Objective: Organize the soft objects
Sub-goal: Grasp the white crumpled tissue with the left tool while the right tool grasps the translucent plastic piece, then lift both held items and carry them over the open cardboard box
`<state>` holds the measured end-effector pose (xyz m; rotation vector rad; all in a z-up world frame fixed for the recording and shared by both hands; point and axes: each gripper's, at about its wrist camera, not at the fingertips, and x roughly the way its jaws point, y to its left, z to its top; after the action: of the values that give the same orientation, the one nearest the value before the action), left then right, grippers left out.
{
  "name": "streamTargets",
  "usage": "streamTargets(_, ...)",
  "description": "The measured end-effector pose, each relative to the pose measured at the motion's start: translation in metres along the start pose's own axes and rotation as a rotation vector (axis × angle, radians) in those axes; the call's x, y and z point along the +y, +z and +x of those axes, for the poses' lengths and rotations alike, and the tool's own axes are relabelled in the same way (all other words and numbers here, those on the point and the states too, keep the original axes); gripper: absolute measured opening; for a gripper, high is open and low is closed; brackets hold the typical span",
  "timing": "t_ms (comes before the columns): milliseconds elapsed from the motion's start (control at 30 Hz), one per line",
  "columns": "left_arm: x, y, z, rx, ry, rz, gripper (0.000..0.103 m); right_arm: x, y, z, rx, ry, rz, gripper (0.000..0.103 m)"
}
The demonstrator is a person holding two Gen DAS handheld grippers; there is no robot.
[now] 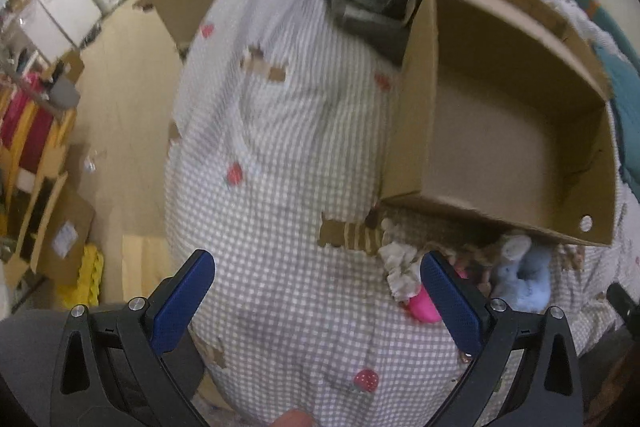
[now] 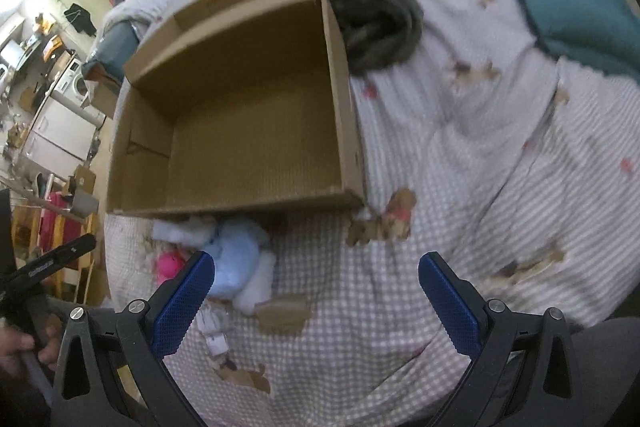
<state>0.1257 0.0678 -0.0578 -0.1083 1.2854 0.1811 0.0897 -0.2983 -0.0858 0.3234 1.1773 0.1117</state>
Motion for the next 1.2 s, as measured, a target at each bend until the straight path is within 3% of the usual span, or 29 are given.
streamTargets(100,0.002,0.003,0.025,0.087,-0.017,-0.048,0.103,0.003,-0.004,0.011,0.021,0.008,0.002,0.103)
streamTargets(167,-0.001,0.004,0.033,0.096,-0.056,-0.064,0.099,0.007,-0.006,0.014,0.022,0.013,-0.016,0.103)
streamTargets(233,-0.007,0.003,0.039,0.111,-0.099,-0.057,0.083,0.011,-0.008,0.015,0.024,0.001,-0.03,0.103)
streamTargets(433,-0.021,-0.003,0.059,0.19,-0.174,-0.061,0.068,0.009,-0.008,0.029,0.059,0.055,0.002,0.103)
streamTargets(467,-0.024,-0.003,0.06,0.192,-0.177,-0.057,0.066,0.007,-0.007,0.031,0.074,0.062,0.01,0.087)
streamTargets(533,-0.03,-0.004,0.061,0.183,-0.181,-0.043,0.065,0.0,-0.003,0.043,0.133,0.105,0.043,0.073)
streamTargets(633,-0.041,-0.005,0.062,0.168,-0.193,-0.021,0.057,-0.004,-0.007,0.064,0.232,0.134,0.093,0.073)
streamTargets(733,-0.05,-0.003,0.06,0.174,-0.173,-0.011,0.045,0.008,-0.012,0.072,0.267,0.143,0.065,0.072)
streamTargets(833,-0.051,-0.003,0.064,0.185,-0.152,-0.021,0.042,0.017,-0.017,0.082,0.309,0.135,0.041,0.063)
streamTargets(900,-0.053,-0.004,0.065,0.185,-0.157,-0.023,0.039,0.025,-0.018,0.089,0.318,0.122,0.016,0.062)
streamTargets(933,-0.055,-0.003,0.064,0.18,-0.156,-0.017,0.031,0.028,-0.018,0.09,0.318,0.117,0.007,0.059)
streamTargets(967,-0.057,-0.003,0.064,0.176,-0.154,-0.008,0.026,0.03,-0.018,0.091,0.319,0.109,-0.003,0.047)
streamTargets(1000,-0.056,-0.003,0.063,0.172,-0.151,0.004,0.019,0.032,-0.019,0.093,0.323,0.107,-0.009,0.041)
streamTargets(1100,-0.056,-0.005,0.057,0.15,-0.142,0.026,0.013,0.042,-0.021,0.095,0.314,0.123,-0.017,0.025)
streamTargets(1133,-0.057,-0.005,0.055,0.141,-0.139,0.033,0.012,0.044,-0.023,0.091,0.306,0.133,-0.02,0.01)
streamTargets(1200,-0.059,-0.005,0.05,0.124,-0.13,0.035,0.011,0.041,-0.026,0.086,0.294,0.141,-0.018,0.01)
